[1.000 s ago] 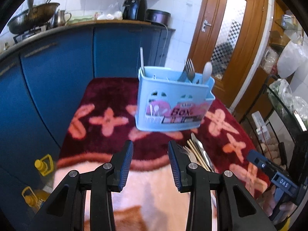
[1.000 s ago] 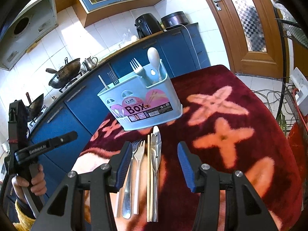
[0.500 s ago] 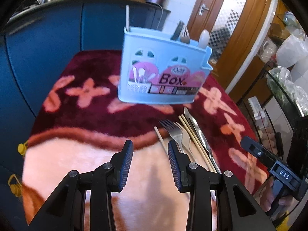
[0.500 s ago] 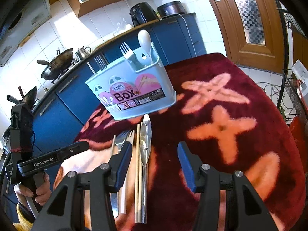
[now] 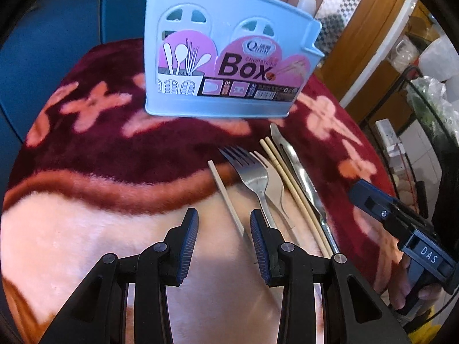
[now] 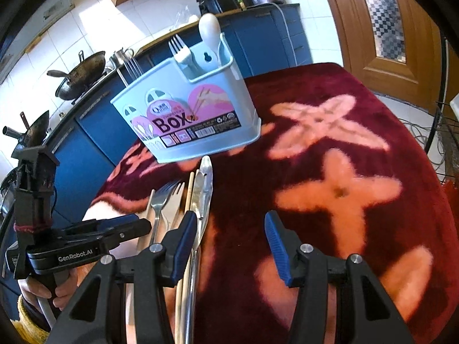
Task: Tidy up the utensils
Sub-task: 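Withdraw the open left tool from the box back to the utensils, then close the left tool on a wooden chopstick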
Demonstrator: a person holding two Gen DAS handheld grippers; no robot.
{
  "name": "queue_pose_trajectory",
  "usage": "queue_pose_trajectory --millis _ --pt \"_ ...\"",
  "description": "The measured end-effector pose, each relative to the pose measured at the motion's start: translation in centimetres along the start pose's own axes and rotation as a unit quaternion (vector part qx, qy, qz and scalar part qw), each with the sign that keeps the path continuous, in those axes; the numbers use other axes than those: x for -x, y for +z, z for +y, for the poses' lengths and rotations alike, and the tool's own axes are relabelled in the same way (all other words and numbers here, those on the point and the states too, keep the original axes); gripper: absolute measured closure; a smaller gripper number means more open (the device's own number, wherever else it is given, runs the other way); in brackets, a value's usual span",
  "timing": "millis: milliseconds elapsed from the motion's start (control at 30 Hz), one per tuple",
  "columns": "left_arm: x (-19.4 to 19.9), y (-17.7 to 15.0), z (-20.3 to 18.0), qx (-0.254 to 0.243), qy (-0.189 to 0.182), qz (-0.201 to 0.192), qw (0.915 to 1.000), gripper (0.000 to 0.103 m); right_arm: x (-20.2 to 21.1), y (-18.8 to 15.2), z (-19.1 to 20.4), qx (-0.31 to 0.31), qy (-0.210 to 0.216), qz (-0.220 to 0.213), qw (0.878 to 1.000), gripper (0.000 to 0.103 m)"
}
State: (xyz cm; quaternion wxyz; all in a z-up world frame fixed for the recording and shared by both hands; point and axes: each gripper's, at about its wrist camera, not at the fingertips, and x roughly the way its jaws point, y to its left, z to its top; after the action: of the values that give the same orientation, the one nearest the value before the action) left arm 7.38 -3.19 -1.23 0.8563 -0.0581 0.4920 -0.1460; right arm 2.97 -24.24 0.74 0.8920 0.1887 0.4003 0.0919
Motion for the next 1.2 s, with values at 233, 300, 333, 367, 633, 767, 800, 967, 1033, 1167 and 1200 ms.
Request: queue_pose_trajectory --millis 233,300,333,367,633,767,800,967,1033,1167,1200 --pt "-0.4 -0.1 -1.1 -0.018 0.039 0.012 0.9990 0.065 -1.5 0.2 0.1 0.016 0.021 0.019 0.999 0.050" --pt "-0.4 -0.2 -1.3 -0.015 0.051 0.021 0.9984 0.065 -1.7 0.3 0.3 0.026 0.023 0.021 0.999 0.050" --pt "-0.5 -0.2 -1.4 -0.014 0.055 0.027 0.9981 0.065 -1.8 0.3 0.4 0.030 0.024 0.021 0.999 0.050" --pt "-0.4 -0.2 -1.4 -0.012 0.058 0.032 0.9977 0.065 -1.8 0.4 0.5 0.033 0.026 0.022 0.999 0.050" --pt "-0.1 -0.5 -1.4 -0.005 0.058 0.032 0.9978 0.075 -2.3 0.5 0.7 0.036 0.029 0.028 0.999 0.050" --pt "0.2 -0.3 -0.6 0.005 0.032 0.030 0.9990 0.093 -2.3 0.4 1.1 0.037 0.019 0.027 0.999 0.050" --pt "0.2 -0.3 -0.4 0.009 0.026 0.029 0.9992 0.094 -2.3 0.4 1.2 0.037 0.017 0.028 0.999 0.050" --pt "1.0 -0.1 1.3 0.023 0.014 0.011 0.9996 0.099 -2.5 0.5 1.6 0.033 0.003 0.036 0.999 0.054" --pt "1.1 -0.1 2.1 0.026 0.016 0.004 0.9995 0.099 -2.7 0.6 1.6 0.028 -0.002 0.043 0.999 0.061" --pt "1.1 0.0 3.0 0.026 0.004 0.000 0.9997 0.099 -3.1 0.9 1.7 0.021 -0.009 0.057 0.998 0.066" --pt "1.0 0.1 3.1 0.024 0.001 -0.001 0.9997 0.099 -3.2 1.0 1.8 0.021 -0.011 0.060 0.998 0.066"
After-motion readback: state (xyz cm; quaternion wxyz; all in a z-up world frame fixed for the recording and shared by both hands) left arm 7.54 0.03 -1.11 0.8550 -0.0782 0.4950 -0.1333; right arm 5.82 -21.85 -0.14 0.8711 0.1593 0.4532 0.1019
